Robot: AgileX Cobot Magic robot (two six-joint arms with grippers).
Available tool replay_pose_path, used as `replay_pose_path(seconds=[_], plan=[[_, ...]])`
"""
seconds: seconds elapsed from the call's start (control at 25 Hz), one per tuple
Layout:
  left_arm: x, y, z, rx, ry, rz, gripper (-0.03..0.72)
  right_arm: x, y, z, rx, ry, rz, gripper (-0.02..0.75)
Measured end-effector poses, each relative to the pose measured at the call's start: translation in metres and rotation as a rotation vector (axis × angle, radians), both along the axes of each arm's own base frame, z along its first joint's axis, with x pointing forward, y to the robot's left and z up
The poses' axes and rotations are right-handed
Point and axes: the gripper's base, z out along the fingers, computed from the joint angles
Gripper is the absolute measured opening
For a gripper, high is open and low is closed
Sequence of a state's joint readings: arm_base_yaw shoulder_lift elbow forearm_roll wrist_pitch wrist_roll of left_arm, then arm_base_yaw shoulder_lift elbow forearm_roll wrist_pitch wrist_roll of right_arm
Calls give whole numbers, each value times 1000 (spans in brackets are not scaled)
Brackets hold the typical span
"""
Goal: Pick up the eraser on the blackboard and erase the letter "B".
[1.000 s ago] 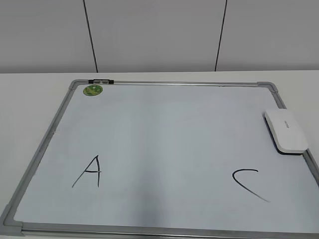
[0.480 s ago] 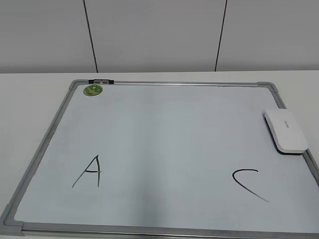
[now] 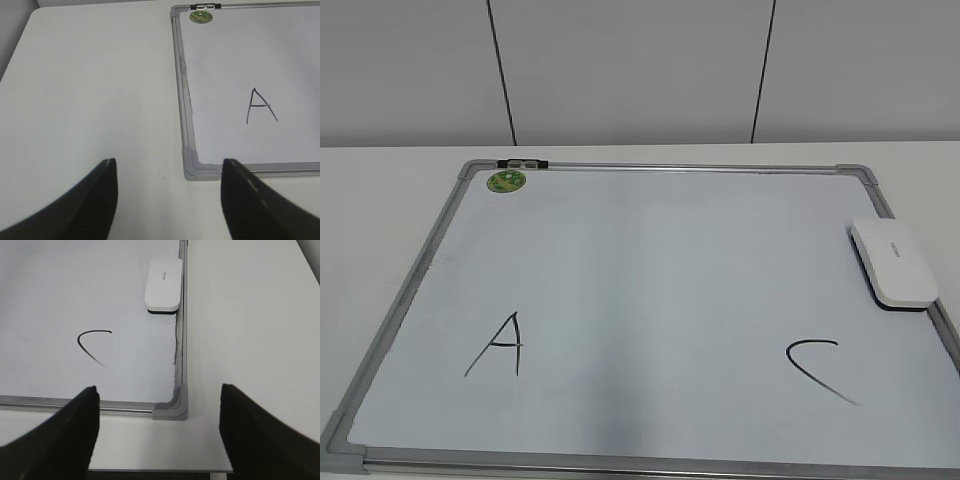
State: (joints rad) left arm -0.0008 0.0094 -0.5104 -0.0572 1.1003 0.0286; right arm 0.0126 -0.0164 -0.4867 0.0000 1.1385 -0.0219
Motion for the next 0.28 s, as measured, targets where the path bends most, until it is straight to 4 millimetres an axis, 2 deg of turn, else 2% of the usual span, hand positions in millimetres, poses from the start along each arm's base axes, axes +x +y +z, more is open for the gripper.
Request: replay_pose_path(seconds=[0.28], plan=[[0,0,0,0,0,0,473,0,0,0,0,0,0,554]])
